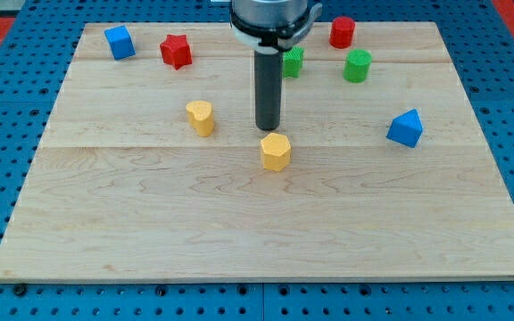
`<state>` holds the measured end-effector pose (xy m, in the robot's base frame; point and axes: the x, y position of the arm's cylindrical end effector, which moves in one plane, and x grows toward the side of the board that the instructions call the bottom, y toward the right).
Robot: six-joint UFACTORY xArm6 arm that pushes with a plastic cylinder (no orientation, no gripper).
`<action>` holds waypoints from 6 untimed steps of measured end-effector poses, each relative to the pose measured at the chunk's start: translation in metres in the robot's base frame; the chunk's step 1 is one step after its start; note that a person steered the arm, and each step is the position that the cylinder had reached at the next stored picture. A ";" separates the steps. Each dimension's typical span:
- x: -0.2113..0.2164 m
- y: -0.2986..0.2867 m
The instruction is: Push the hexagon to the bottom center
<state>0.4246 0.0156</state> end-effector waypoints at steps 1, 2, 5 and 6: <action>0.046 0.028; 0.069 0.034; 0.056 -0.098; 0.008 -0.160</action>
